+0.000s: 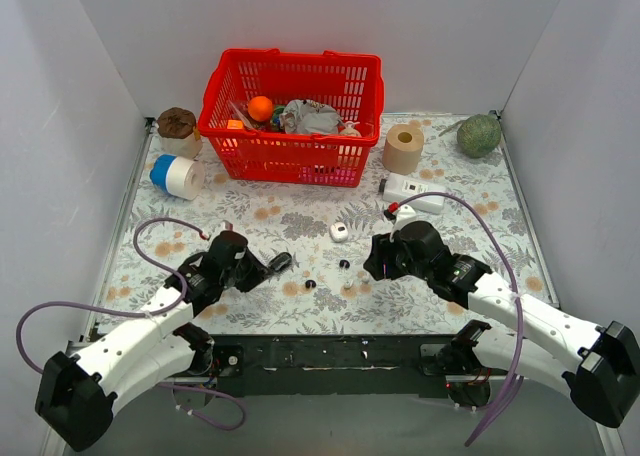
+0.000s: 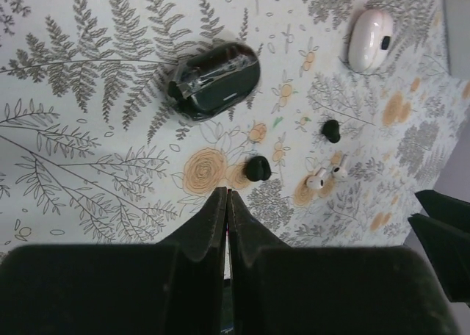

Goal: Insert the wireless bluetooth earbuds into the charging case
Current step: Pick up the charging case at the center of the board.

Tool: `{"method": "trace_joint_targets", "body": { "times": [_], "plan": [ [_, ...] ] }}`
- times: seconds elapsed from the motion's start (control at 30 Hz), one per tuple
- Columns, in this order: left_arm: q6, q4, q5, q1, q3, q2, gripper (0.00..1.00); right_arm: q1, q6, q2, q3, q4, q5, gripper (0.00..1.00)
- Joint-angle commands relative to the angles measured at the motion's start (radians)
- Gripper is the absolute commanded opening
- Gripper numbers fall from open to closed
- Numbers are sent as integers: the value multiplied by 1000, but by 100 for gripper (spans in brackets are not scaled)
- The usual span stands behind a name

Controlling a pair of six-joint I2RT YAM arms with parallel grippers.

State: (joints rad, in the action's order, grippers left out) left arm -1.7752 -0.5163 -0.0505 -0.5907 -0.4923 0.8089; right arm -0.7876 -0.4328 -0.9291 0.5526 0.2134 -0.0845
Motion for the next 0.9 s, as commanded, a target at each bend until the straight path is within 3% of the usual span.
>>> {"method": "trace_joint_targets", "body": {
  "times": [0.0,0.2,0.87],
  "plan": [
    [-59,-11,-64,-44,20,42,0,-7,14,27,32,-16,-6,58],
    [-72,18,-87,-61,46,130,0,-10,14,70,6,1,-14,55],
    [-18,168,-135,-60,1,344,0,-9,37,111,-28,32,-20,63]
  ]
}}
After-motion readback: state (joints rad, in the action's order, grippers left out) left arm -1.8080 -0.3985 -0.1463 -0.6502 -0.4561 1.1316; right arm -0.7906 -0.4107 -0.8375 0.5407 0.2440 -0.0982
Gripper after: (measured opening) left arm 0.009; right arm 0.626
